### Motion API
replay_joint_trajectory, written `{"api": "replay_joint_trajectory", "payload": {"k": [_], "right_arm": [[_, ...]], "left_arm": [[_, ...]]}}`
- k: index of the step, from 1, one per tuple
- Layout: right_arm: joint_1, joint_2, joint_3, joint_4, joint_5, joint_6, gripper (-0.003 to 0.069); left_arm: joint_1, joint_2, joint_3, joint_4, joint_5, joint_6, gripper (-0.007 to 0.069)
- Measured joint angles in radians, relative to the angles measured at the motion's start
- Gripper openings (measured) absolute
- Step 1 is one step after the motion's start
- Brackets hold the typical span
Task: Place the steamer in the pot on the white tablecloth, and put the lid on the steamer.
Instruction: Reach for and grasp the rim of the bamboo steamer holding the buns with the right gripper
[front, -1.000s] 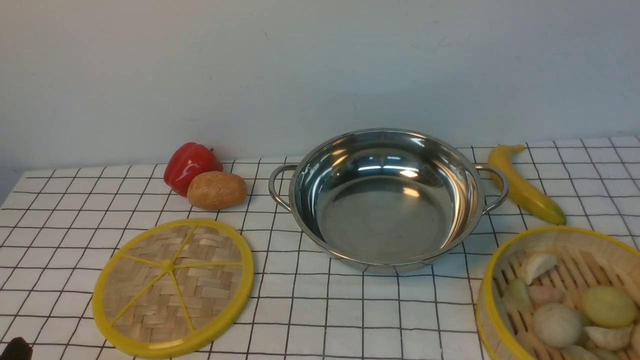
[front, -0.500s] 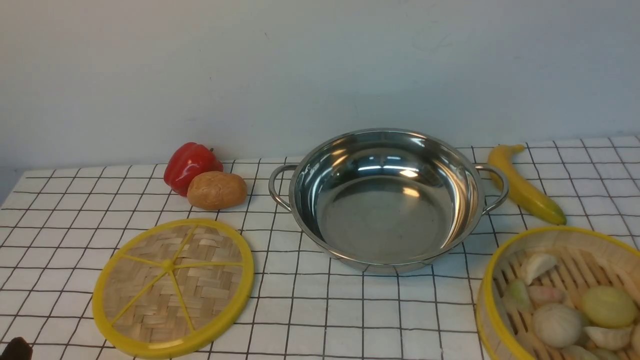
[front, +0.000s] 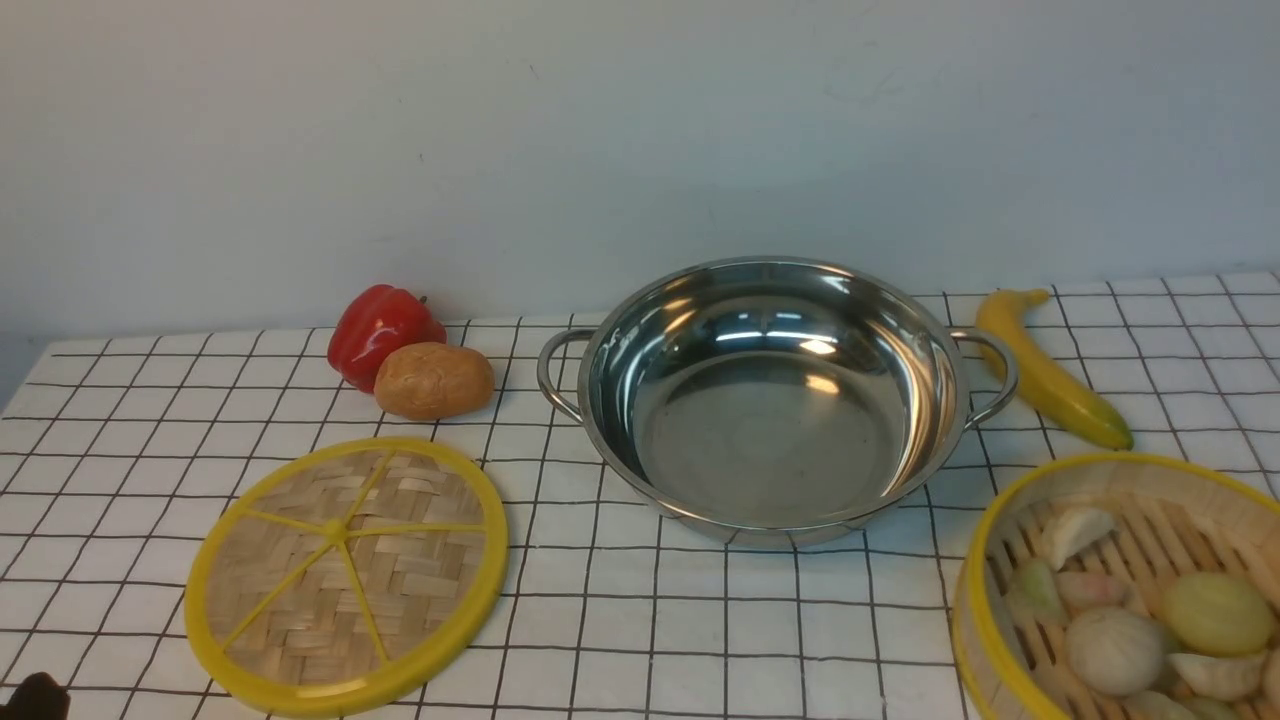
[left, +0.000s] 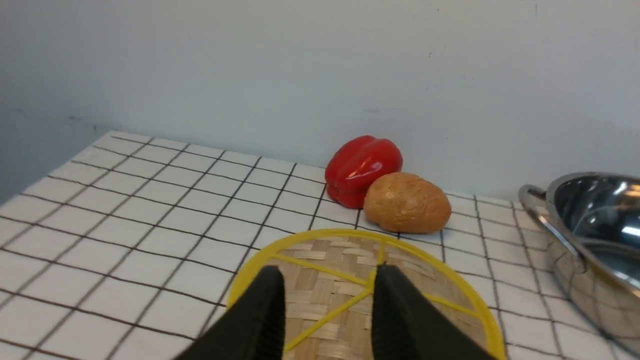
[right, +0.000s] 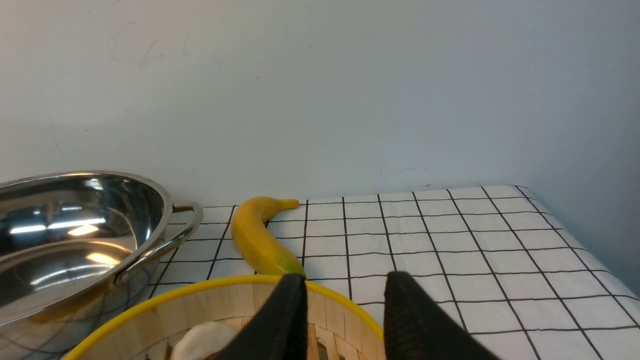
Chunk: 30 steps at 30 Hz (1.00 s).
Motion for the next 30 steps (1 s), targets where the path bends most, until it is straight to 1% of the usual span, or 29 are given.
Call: {"api": "replay_joint_trajectory", "payload": {"k": [2,4,5,6,8,9,10,12,14,16,20,24,26,27,28,29,30], "right_arm": [[0.0,0.0,0.0,0.02,-0.001,0.01,0.0239],[0.0,0.0,0.0,0.069,-0.012,0.045,0.0239],[0.0,0.0,0.0,0.085,-0.013,0.051,0.0239],[0.0,0.0,0.0,0.168,-0.04,0.108,0.0239],[0.0,0.0,0.0,0.232,-0.052,0.141,0.0239],[0.0,0.0,0.0,0.295,-0.061,0.182,0.0239],[0.0,0.0,0.0,0.35,-0.063,0.213,0.0239],[0.0,0.0,0.0,0.421,-0.065,0.242,0.0239],[0.0,0.0,0.0,0.458,-0.068,0.253,0.0239],[0.0,0.0,0.0,0.469,-0.07,0.255,0.0239],[0.0,0.0,0.0,0.483,-0.088,0.26,0.0239],[0.0,0.0,-0.001,0.532,-0.127,0.26,0.0239],[0.0,0.0,-0.01,0.578,-0.174,0.26,0.0239],[0.0,0.0,-0.04,0.625,-0.257,0.261,0.0239],[0.0,0.0,-0.045,0.63,-0.269,0.261,0.0239],[0.0,-0.001,-0.091,0.641,-0.353,0.261,0.0239],[0.0,-0.001,-0.119,0.637,-0.417,0.256,0.0239]], "left_arm": [[0.0,0.0,0.0,-0.094,0.0,-0.044,0.0243],[0.0,0.0,0.0,-0.175,0.0,-0.08,0.0243],[0.0,0.0,0.0,-0.195,0.0,-0.088,0.0243],[0.0,0.0,0.0,-0.28,-0.001,-0.113,0.0243],[0.0,0.0,0.0,-0.319,-0.001,-0.123,0.0243],[0.0,0.0,0.0,-0.36,-0.001,-0.13,0.0243],[0.0,0.0,0.0,-0.375,-0.001,-0.13,0.0243],[0.0,0.0,0.0,-0.378,-0.002,-0.129,0.0243],[0.0,0.0,0.0,-0.36,-0.012,-0.123,0.0243],[0.0,0.0,0.0,-0.349,-0.025,-0.118,0.0243],[0.0,0.0,0.0,-0.321,-0.101,-0.104,0.0243],[0.0,0.0,0.0,-0.317,-0.187,-0.103,0.0243],[0.0,0.0,0.0,-0.316,-0.279,-0.104,0.0243],[0.0,0.0,0.0,-0.316,-0.397,-0.107,0.0243],[0.0,0.0,0.0,-0.316,-0.413,-0.107,0.0243],[0.0,0.0,0.0,-0.311,-0.532,-0.106,0.0243],[0.0,0.0,0.0,-0.305,-0.604,-0.103,0.0243]]}}
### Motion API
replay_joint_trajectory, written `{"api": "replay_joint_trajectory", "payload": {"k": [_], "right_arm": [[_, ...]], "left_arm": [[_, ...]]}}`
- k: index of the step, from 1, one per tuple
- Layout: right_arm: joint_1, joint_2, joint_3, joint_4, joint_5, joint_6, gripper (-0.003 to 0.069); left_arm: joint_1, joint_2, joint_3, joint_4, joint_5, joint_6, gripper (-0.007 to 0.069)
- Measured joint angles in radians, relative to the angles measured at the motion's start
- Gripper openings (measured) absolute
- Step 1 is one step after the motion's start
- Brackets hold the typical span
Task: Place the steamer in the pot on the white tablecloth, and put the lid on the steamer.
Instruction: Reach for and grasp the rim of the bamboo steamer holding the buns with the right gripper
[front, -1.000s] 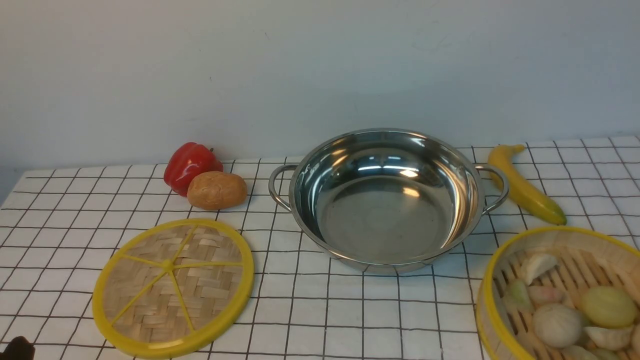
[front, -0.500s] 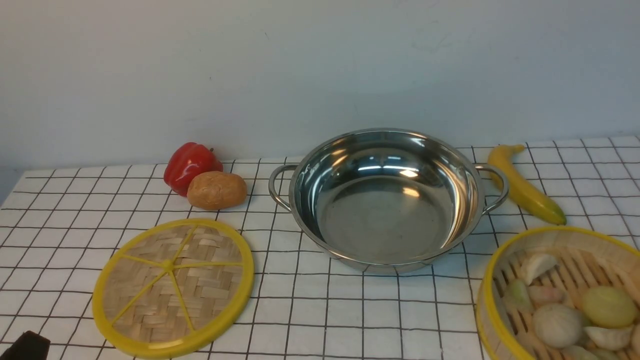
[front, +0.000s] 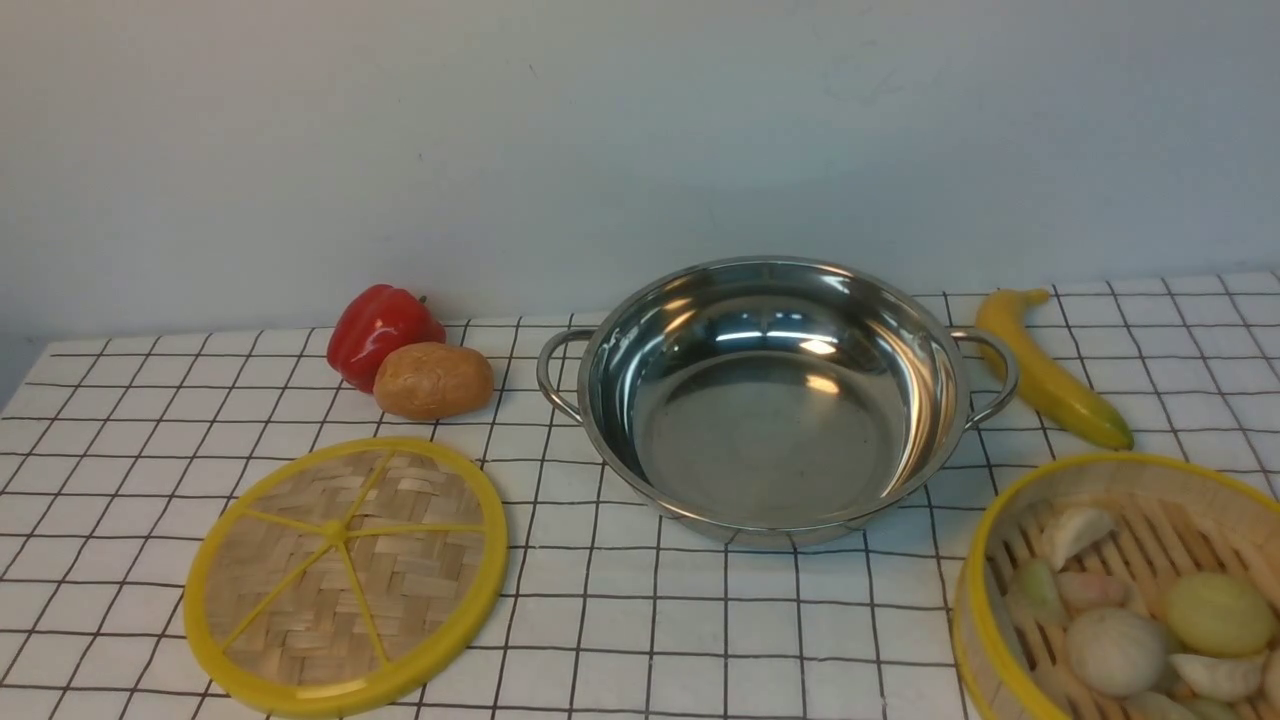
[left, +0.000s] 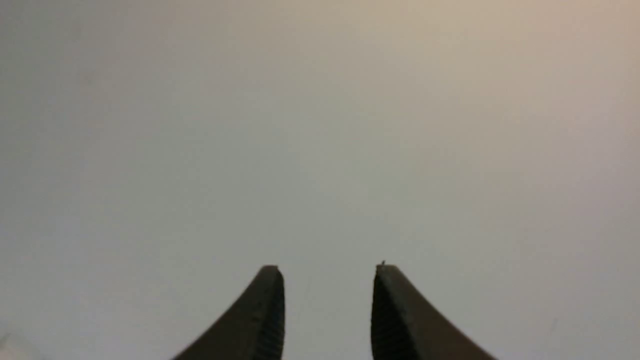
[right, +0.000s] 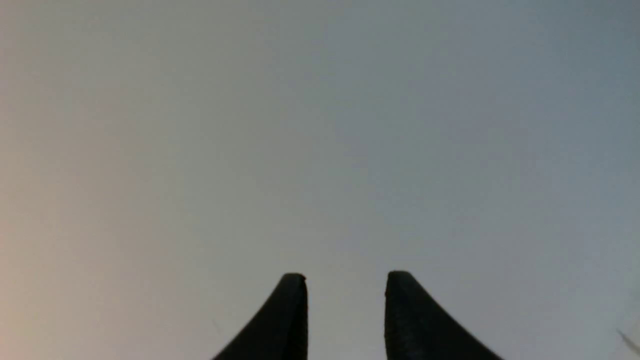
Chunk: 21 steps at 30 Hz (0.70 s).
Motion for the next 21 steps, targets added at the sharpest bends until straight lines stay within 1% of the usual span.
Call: {"api": "replay_joint_trajectory", "payload": {"k": [1,2,3,4,5,6,7,8,11,12,13,15,16,17,21], "right_arm": [[0.0,-0.001,-0.045,-0.024,-0.06,-0.014,0.0239],[0.0,-0.001,-0.071,-0.046,-0.099,-0.031,0.0239],[0.0,0.005,-0.135,-0.114,-0.134,-0.065,0.0239],[0.0,0.005,-0.135,-0.114,-0.136,-0.072,0.0239],[0.0,0.024,-0.208,-0.195,-0.127,-0.113,0.0239],[0.0,0.047,-0.264,-0.255,-0.086,-0.138,0.0239],[0.0,0.085,-0.333,-0.324,-0.001,-0.158,0.0239],[0.0,0.122,-0.391,-0.38,0.093,-0.169,0.0239],[0.0,0.244,-0.532,-0.504,0.385,-0.18,0.0239],[0.0,0.286,-0.572,-0.539,0.455,-0.18,0.0239],[0.0,0.36,-0.634,-0.594,0.634,-0.18,0.0239],[0.0,0.465,-0.708,-0.657,0.832,-0.18,0.0239],[0.0,0.475,-0.715,-0.663,0.85,-0.18,0.0239],[0.0,0.561,-0.762,-0.713,0.998,-0.18,0.0239],[0.0,0.757,-0.797,-0.78,1.262,-0.204,0.0239]], "left_arm": [[0.0,0.0,-0.007,0.005,-0.091,0.013,0.0243],[0.0,0.0,-0.023,0.009,-0.137,0.027,0.0243],[0.0,0.003,-0.049,0.013,-0.176,0.052,0.0243],[0.0,0.006,-0.063,0.016,-0.178,0.062,0.0243],[0.0,0.017,-0.11,0.023,-0.168,0.09,0.0243],[0.0,0.039,-0.156,0.031,-0.116,0.13,0.0243],[0.0,0.07,-0.215,0.046,-0.044,0.177,0.0243],[0.0,0.104,-0.274,0.069,0.063,0.219,0.0243],[0.0,0.217,-0.391,0.132,0.305,0.33,0.0243],[0.0,0.256,-0.416,0.145,0.405,0.36,0.0243],[0.0,0.328,-0.471,0.171,0.534,0.408,0.0243],[0.0,0.421,-0.542,0.188,0.681,0.436,0.0243],[0.0,0.442,-0.548,0.188,0.695,0.44,0.0243],[0.0,0.536,-0.603,0.194,0.833,0.451,0.0243],[0.0,0.761,-0.702,0.196,1.06,0.471,0.0243]]}}
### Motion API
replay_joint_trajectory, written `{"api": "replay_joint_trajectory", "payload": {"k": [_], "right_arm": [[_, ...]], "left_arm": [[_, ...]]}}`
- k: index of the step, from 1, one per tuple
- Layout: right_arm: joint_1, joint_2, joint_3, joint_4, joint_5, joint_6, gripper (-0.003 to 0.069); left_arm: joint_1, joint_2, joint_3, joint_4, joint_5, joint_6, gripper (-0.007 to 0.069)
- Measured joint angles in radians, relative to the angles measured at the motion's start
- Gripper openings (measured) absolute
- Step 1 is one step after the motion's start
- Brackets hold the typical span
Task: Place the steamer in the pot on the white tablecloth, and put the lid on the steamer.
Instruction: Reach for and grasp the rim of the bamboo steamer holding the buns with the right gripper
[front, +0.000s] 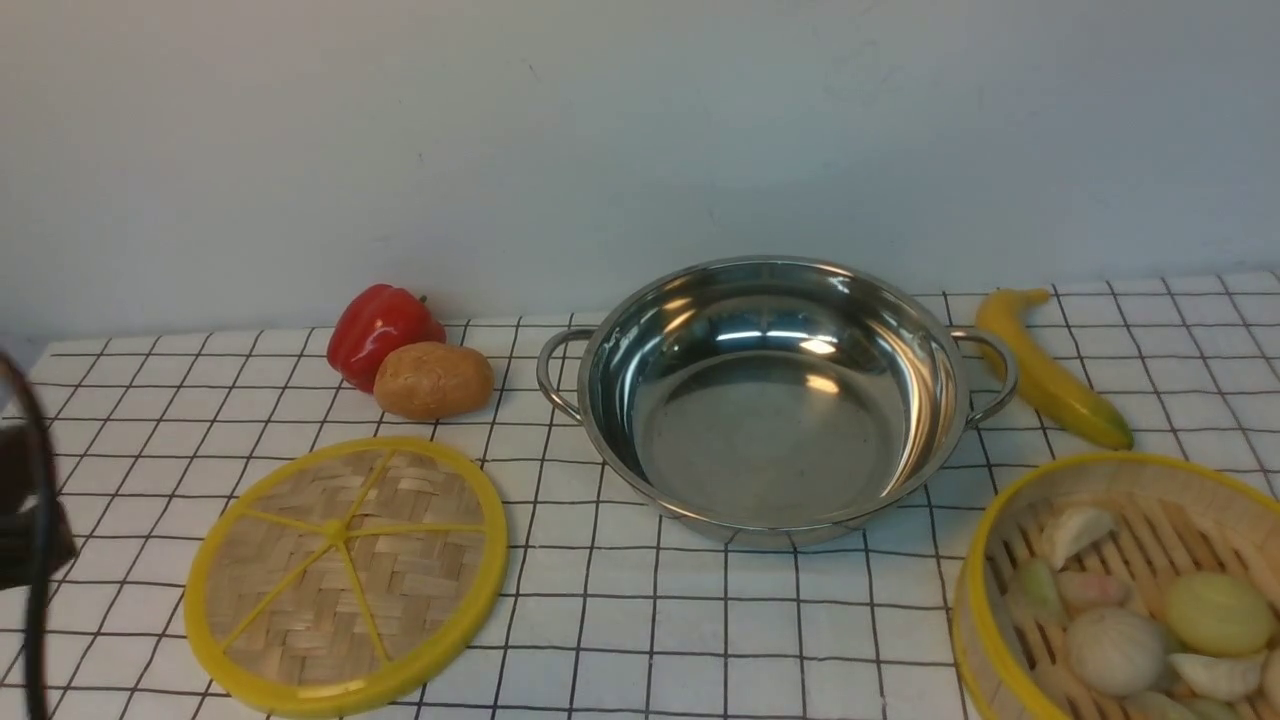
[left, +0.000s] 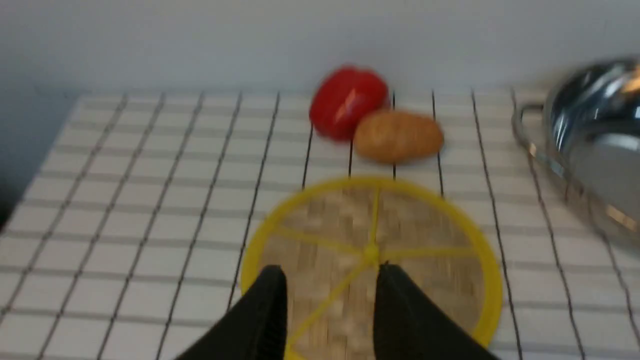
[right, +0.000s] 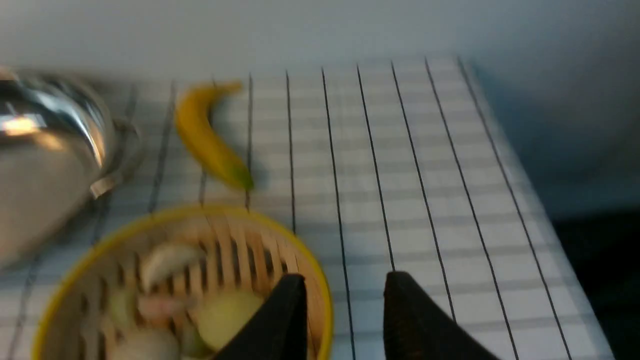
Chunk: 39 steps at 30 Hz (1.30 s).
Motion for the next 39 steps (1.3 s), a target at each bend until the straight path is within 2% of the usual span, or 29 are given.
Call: {"api": "replay_joint_trajectory", "payload": {"k": [5,6,10,16,23,31,35,39], "right_arm": [[0.0,0.133,-0.002,-0.002,0.096,-0.053,0.0239],[0.0,0.182,-0.002,0.009,0.093,-0.067,0.0239],[0.0,0.281,-0.003,0.04,0.039,-0.095,0.0239],[0.0,0.4,0.005,0.05,0.002,-0.121,0.0239],[-0.001,0.509,0.064,0.046,-0.099,-0.122,0.0239],[-0.07,0.592,0.076,0.057,-0.169,-0.111,0.0239],[-0.097,0.628,0.076,0.139,-0.187,-0.162,0.0239],[-0.097,0.64,0.076,0.166,-0.206,-0.198,0.0239]], "left_arm": [[0.0,0.166,-0.053,-0.002,0.14,0.039,0.0243],[0.0,0.237,-0.075,-0.013,0.196,0.06,0.0243],[0.0,0.371,-0.115,-0.07,0.245,0.115,0.0243],[0.0,0.471,-0.154,-0.113,0.252,0.168,0.0243],[0.0,0.478,-0.158,-0.116,0.251,0.176,0.0243],[0.0,0.478,-0.158,-0.136,0.251,0.177,0.0243],[0.0,0.478,-0.158,-0.16,0.251,0.186,0.0243],[0.0,0.478,-0.158,-0.171,0.251,0.191,0.0243]]}}
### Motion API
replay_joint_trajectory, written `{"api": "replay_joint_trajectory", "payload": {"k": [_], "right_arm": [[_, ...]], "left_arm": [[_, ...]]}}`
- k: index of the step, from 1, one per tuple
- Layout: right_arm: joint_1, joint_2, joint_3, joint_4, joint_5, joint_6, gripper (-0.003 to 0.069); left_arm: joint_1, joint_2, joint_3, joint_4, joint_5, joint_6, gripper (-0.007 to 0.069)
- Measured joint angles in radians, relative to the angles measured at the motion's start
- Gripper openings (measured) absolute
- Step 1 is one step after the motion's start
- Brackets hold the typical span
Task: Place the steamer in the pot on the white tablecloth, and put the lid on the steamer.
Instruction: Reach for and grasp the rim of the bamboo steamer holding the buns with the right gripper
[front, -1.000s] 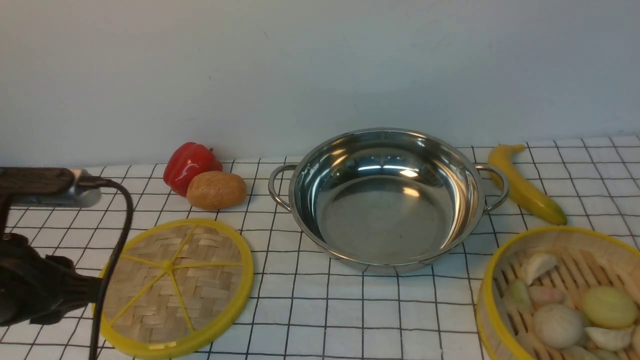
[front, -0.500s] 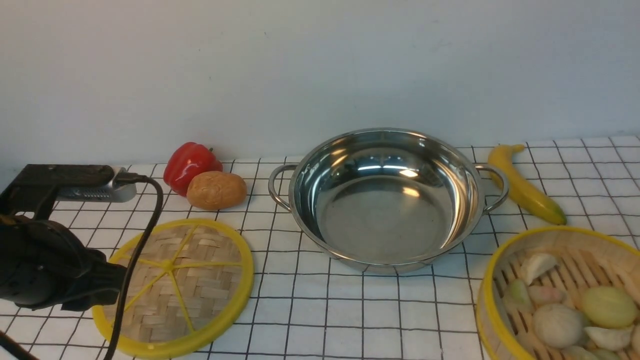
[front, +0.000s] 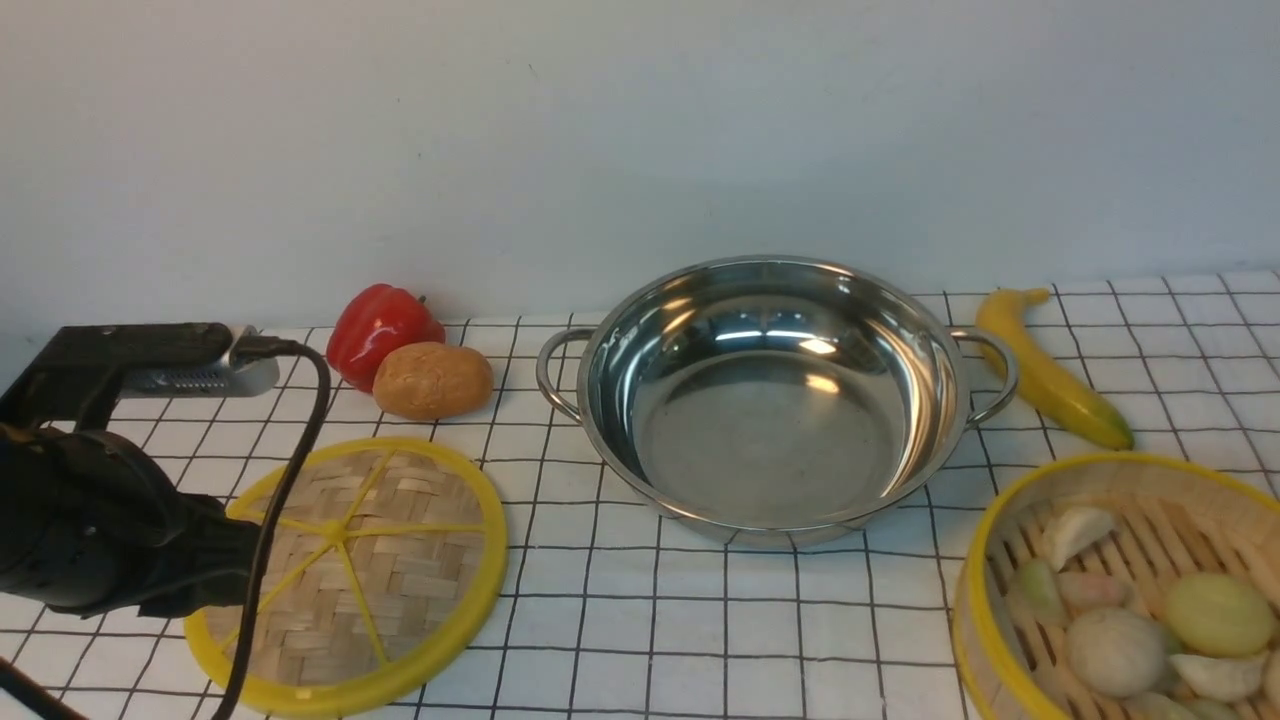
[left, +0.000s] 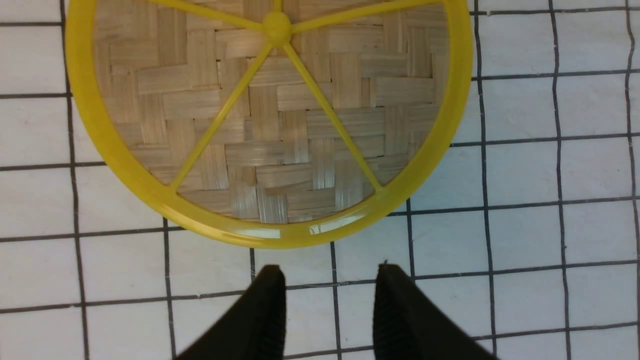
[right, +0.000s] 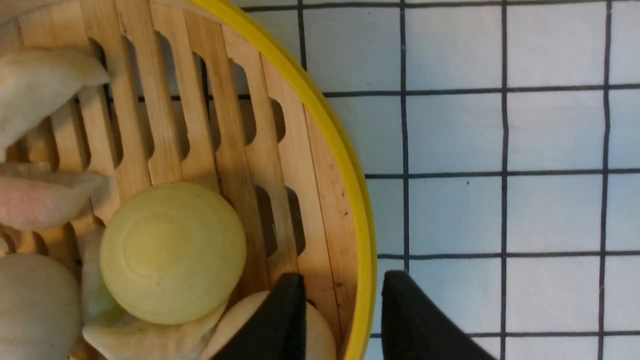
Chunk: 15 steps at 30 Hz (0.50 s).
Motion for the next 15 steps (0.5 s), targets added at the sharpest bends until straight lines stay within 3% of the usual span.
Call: {"api": "replay_joint_trajectory", "payload": {"k": [15], "right_arm": [[0.0,0.126,0.0,-0.026,-0.046,-0.009,0.0239]], "left_arm": [[0.0,0.0,0.0,-0.004,-0.002,0.001,0.0243]]}}
